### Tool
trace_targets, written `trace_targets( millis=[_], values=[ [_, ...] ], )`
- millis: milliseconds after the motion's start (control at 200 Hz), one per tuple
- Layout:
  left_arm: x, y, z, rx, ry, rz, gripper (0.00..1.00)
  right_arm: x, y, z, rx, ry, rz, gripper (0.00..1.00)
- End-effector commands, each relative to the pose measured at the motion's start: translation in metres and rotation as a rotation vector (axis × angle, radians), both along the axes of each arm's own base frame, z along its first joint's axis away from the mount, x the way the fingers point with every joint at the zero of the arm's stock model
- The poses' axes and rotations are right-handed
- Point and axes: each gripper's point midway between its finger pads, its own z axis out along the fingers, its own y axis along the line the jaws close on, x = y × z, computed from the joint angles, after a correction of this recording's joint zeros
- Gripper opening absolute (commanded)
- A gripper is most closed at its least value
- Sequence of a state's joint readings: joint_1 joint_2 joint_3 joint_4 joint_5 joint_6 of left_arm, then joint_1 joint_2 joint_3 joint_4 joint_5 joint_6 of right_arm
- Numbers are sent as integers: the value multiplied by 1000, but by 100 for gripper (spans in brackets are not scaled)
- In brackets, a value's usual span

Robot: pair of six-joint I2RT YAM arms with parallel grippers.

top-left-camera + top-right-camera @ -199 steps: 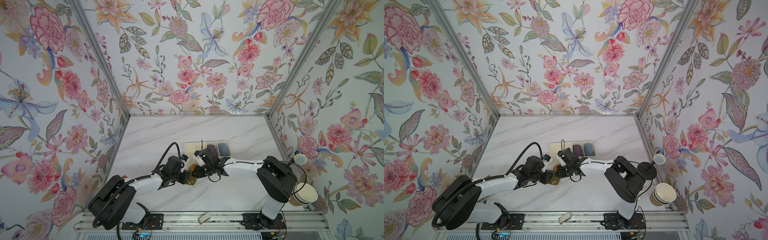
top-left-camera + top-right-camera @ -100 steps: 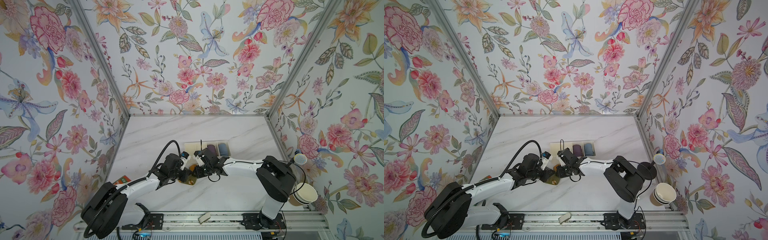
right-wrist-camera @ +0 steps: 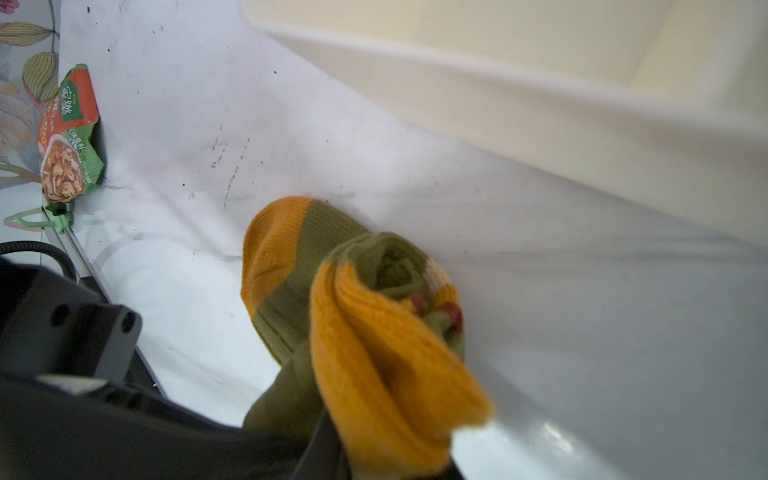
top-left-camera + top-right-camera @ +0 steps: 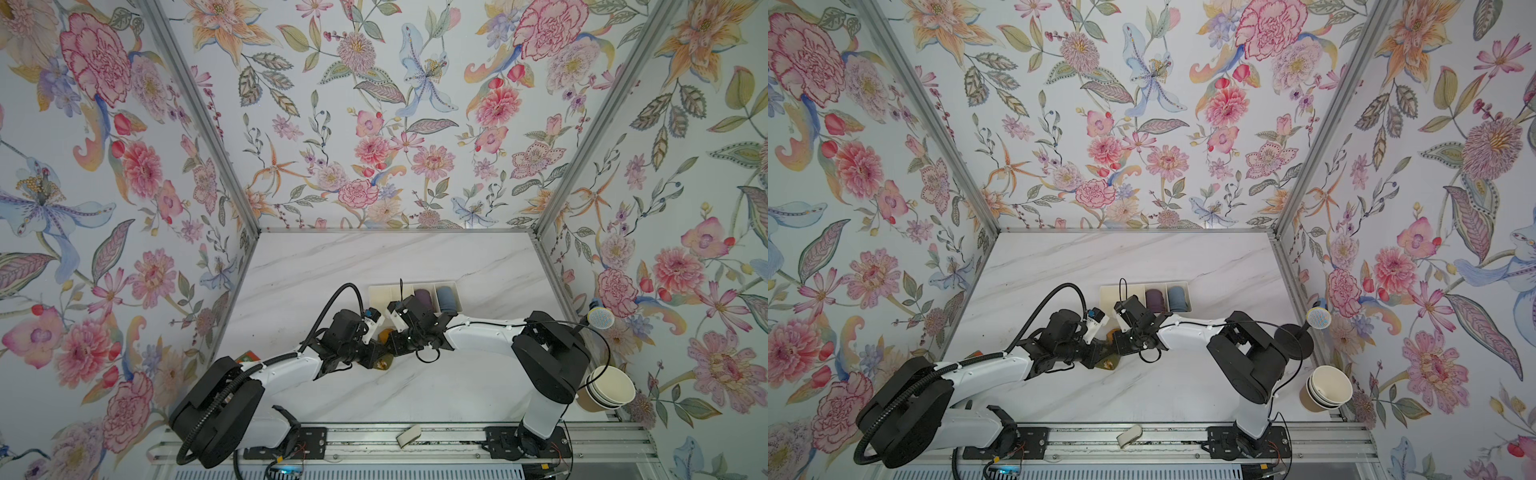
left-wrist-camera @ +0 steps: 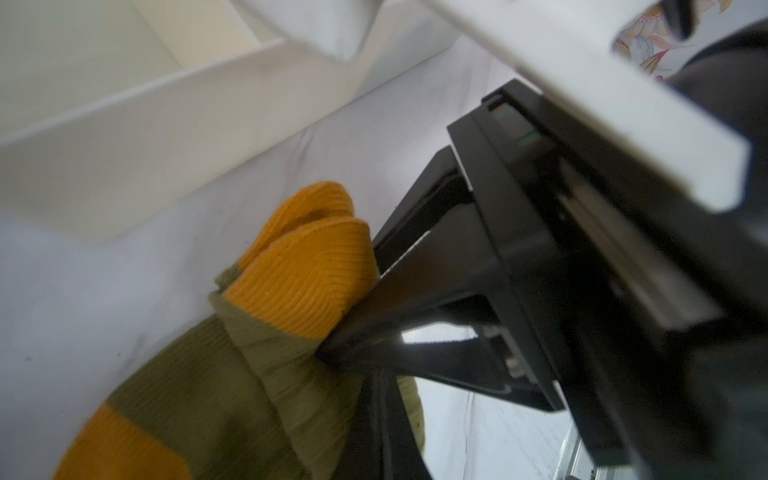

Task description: Roll the socks

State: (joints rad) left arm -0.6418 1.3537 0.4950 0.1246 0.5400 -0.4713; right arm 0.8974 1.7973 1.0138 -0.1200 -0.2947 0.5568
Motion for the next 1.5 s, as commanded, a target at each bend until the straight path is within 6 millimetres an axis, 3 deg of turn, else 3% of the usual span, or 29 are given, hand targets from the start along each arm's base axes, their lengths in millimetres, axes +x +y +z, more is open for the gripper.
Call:
trace_targets(
  millis=[0, 455, 636, 766, 1101, 1256, 1496],
  values=[
    [-7, 5, -16, 44, 35, -2, 0, -6, -13, -23, -99, 24, 5, 7],
    [-7, 26, -52, 172, 84, 32, 0, -6, -14, -21, -93, 17, 8, 13],
    [-8, 30, -59, 175, 99, 40, 0, -5, -14, -16, -83, 8, 7, 21],
    [-9, 31, -63, 175, 109, 43, 0, -3, -17, -10, -69, -4, 0, 32],
    [-8, 33, -65, 163, 113, 54, 0, 2, -34, 25, 6, -57, -57, 48],
    [-9, 32, -64, 150, 116, 57, 0, 1, -48, 30, 6, -72, -98, 49],
    [-9, 32, -62, 140, 116, 64, 0, -9, -63, 7, -73, -39, -159, 43]
  ],
)
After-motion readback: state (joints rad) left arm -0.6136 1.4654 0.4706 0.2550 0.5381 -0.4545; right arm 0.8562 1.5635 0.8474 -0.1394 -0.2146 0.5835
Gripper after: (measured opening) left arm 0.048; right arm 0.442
